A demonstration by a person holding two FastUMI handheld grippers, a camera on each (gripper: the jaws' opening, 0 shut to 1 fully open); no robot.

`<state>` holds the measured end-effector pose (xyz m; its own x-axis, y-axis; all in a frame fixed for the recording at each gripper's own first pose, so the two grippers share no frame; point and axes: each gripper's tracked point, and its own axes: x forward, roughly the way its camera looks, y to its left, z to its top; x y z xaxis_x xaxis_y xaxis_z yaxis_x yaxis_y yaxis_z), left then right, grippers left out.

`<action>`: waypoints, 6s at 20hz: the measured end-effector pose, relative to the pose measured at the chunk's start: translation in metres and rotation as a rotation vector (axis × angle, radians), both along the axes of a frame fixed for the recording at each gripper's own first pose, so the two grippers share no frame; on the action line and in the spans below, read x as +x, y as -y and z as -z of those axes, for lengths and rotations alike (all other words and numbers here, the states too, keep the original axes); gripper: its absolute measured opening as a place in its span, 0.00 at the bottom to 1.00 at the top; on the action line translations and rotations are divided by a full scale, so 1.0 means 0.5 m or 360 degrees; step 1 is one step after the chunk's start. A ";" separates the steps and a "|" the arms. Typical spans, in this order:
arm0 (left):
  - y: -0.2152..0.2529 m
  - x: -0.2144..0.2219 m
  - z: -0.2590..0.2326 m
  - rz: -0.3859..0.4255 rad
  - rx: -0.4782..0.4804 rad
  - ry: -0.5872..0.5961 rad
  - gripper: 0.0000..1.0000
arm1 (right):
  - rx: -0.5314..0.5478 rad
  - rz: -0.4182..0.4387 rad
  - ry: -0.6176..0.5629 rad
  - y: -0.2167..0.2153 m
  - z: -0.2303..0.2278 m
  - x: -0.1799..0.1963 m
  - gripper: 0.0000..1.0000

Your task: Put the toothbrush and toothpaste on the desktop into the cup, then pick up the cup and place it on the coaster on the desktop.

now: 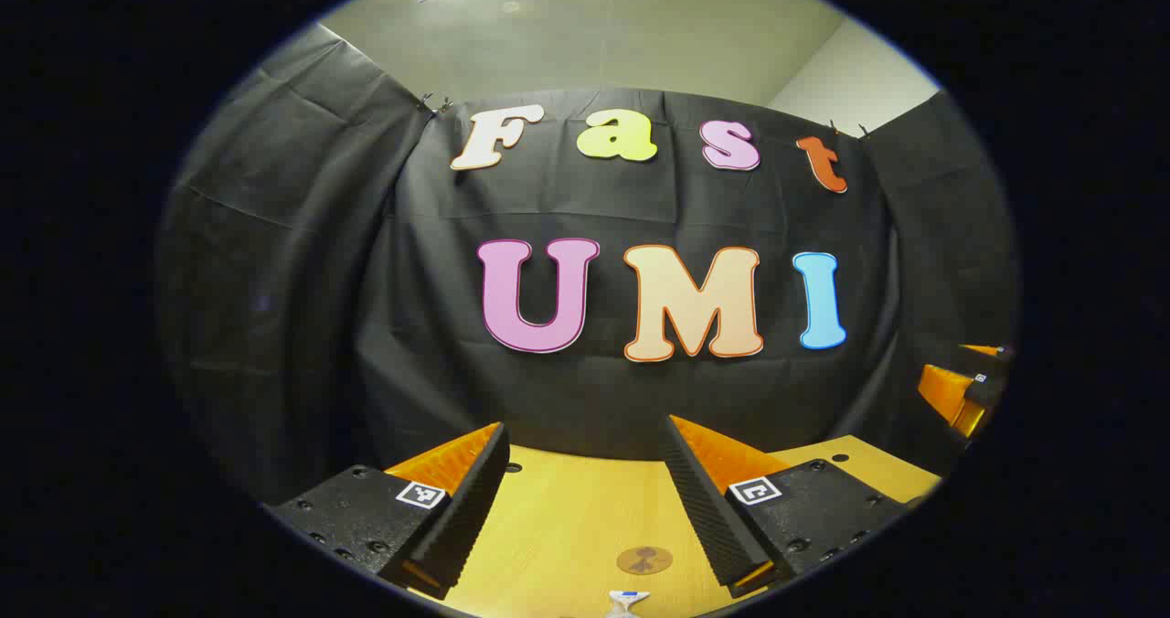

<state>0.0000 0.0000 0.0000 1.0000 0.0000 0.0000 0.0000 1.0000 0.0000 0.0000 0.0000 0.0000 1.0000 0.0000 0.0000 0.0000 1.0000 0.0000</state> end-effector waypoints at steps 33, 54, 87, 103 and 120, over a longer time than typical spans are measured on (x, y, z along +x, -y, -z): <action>-0.038 0.008 0.034 -0.0026 0.0132 -0.0044 0.96 | -0.0174 -0.0097 -0.0837 -0.047 0.326 -0.023 0.99; -0.069 0.015 0.100 -0.0070 0.0158 -0.0186 0.96 | -0.0006 -0.0082 -0.1810 -0.072 0.689 -0.113 1.00; 0.041 -0.043 0.358 0.0222 0.0118 -0.0683 0.96 | -0.0055 -0.0396 -0.2098 -0.119 0.766 -0.205 0.08; 0.085 -0.122 0.607 0.0397 0.0128 -0.1299 0.98 | -0.0057 -0.0386 -0.2053 -0.118 0.763 -0.204 0.08; 0.095 -0.174 0.689 0.0422 0.0150 -0.1549 0.73 | -0.0110 -0.0442 -0.2035 -0.121 0.765 -0.205 0.08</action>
